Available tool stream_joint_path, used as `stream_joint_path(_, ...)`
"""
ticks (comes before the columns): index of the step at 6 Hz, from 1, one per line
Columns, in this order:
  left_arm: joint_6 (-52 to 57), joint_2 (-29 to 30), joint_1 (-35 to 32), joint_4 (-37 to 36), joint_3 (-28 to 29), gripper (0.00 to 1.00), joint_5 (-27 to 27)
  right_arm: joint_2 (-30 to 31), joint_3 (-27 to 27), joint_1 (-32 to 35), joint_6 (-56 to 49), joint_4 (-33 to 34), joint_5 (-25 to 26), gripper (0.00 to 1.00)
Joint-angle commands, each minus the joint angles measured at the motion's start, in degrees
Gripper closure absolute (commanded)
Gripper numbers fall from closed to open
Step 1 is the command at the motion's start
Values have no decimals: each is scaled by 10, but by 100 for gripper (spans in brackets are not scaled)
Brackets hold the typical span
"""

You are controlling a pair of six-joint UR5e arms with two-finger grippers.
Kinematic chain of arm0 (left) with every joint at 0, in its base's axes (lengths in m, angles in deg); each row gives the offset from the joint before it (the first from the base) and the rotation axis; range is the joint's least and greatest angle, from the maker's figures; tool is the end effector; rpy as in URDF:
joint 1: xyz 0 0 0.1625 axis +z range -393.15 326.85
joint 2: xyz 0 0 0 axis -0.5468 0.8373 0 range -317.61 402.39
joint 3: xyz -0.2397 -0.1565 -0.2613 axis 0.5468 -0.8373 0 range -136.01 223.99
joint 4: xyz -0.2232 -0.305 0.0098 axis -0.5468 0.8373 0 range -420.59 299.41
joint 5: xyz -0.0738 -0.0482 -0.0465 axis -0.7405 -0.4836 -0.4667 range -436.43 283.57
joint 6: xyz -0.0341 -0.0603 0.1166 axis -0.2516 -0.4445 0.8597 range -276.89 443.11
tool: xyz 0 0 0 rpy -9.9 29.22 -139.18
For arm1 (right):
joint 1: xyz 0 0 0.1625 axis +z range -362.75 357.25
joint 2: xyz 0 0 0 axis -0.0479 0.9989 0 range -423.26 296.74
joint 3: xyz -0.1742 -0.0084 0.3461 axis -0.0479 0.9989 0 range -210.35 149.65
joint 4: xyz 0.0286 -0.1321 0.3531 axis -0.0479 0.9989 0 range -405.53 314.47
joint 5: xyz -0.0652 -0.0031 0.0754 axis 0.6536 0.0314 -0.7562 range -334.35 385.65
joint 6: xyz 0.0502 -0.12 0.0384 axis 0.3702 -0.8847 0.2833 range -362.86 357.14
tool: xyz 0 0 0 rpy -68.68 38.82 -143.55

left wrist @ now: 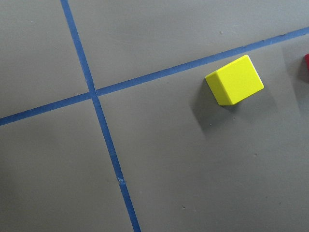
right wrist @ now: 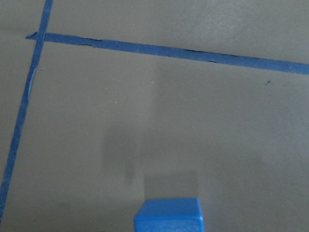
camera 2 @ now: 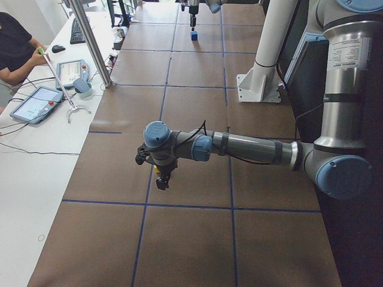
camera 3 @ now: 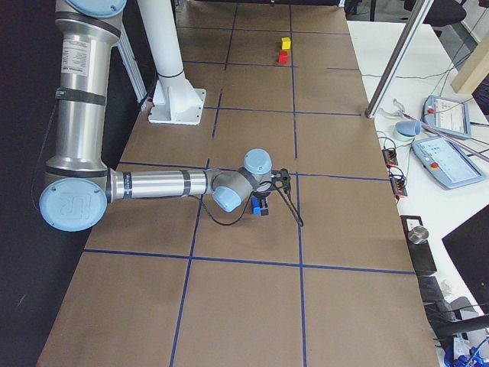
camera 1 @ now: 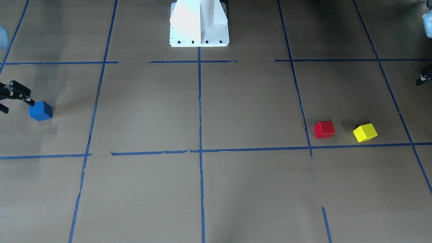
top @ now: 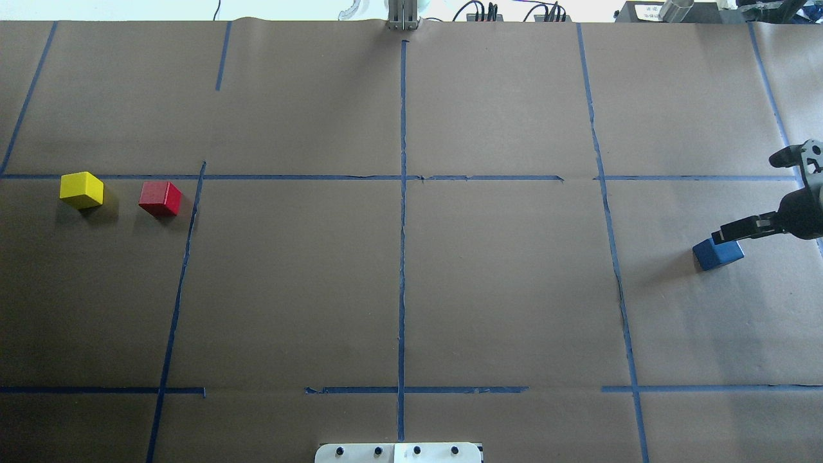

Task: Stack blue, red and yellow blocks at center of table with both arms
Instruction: 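Lower the right gripper onto the blue block and close it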

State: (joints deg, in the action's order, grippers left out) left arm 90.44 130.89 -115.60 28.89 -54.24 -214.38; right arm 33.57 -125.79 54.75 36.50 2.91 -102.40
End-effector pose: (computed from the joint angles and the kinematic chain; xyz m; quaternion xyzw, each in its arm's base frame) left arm 0.0268 -0.4505 0.5881 0.0487 0.4058 0.1398 0.9019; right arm -0.2013 -0.4085 0.5731 0.0833 -0.4385 -0.0587 0.8930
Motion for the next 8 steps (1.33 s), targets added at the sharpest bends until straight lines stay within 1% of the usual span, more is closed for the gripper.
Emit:
stream_joint_path(1,0,0,0,0,1,0,1,-10,17,-33,5,-3,21,1)
stream_joint_path(3,0,0,0,0,2,0,-2,-8,14,-33,4,-3,49,2)
stream_joint_path(4,1,0,0,0,-1,0,-2,-8,20,-41,4,-1,61,7)
stream_joint_path(5,1,0,-1,0,0,0,-3,-3,18,-41,4,-1,60,69)
stream_joint_path(6,0,0,-1,0,-1,0,-3,-1,18,-41,4,-2,57,98)
stream_joint_path(7,0,0,-1,0,-3,0,-4,1,12,-41,4,-3,51,99)
stream_joint_path(8,0,0,0,0,-2,0,-4,-8,-15,-45,11,7,42,100)
